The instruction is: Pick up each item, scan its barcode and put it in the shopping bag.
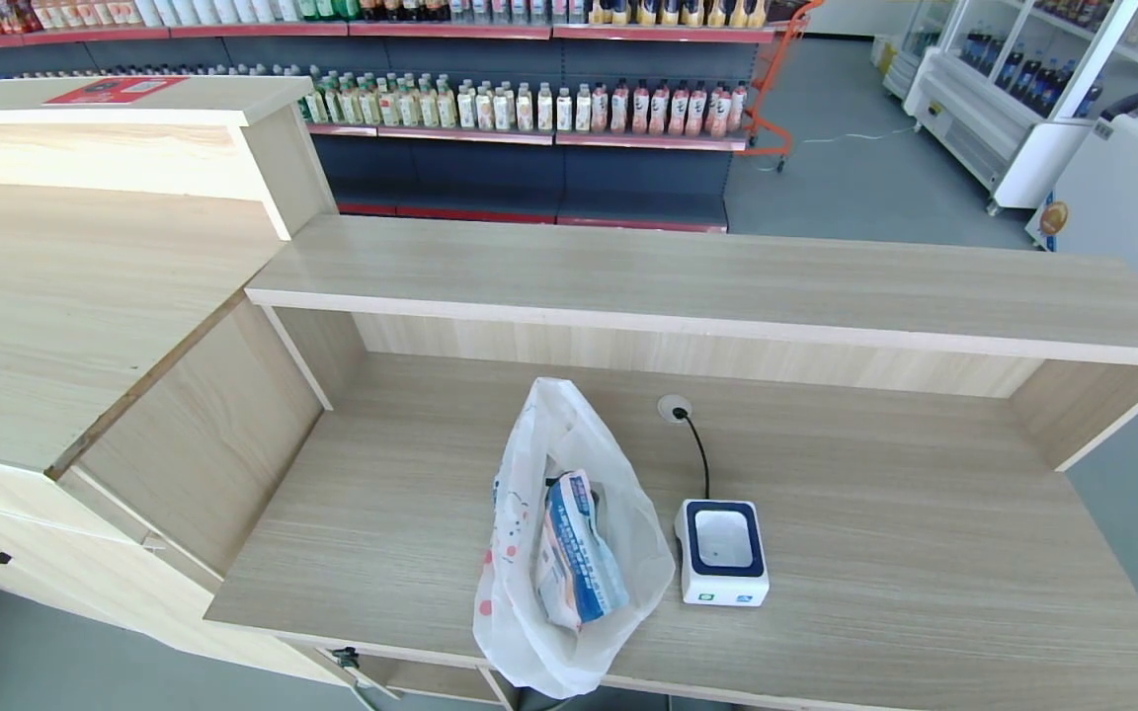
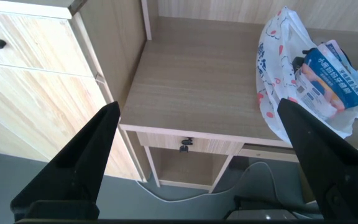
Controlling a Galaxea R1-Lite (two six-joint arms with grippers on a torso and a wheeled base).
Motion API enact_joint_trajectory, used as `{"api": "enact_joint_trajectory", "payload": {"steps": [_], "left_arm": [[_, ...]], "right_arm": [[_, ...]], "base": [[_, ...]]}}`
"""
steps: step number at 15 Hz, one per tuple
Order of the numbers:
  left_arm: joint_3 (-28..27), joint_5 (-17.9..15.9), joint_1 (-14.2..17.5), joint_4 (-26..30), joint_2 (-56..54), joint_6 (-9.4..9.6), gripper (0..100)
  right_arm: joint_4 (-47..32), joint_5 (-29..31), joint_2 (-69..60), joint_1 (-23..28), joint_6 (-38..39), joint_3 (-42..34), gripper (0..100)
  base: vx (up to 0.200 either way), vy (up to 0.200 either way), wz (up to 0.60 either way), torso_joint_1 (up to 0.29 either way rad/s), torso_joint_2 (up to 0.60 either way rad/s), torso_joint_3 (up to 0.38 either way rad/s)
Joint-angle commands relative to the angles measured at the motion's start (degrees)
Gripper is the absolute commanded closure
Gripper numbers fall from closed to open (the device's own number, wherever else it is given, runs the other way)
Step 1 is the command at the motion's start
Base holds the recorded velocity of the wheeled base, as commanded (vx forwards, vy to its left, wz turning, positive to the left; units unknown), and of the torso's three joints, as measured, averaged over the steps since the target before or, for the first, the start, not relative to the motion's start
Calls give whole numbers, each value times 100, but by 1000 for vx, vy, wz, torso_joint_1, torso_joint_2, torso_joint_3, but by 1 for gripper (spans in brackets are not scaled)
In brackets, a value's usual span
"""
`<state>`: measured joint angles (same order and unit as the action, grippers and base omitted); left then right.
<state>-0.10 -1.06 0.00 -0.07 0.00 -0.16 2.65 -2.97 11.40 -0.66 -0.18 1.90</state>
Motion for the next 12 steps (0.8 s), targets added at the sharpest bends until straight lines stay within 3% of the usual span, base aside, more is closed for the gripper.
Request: {"api": "enact_joint_trajectory", "payload": {"steps": [1,5,6,12], "left_arm": [[1,1,0,-1,0,-2,0],[1,1,0,-1,0,-2,0],[1,1,0,-1,0,-2,0],[1,1,0,-1,0,-2,0]], "right_arm": [[-273,271,-1140,75,-70,-181,0],[-282,297,-1140,75,-96,-181,0],[-282,297,-1140,75,-78,-181,100],[-291,315,-1140,75,27,-173,100]], "base": [[0,0,0,0,0,0],[0,0,0,0,0,0],[0,0,0,0,0,0],[0,0,0,0,0,0]]}}
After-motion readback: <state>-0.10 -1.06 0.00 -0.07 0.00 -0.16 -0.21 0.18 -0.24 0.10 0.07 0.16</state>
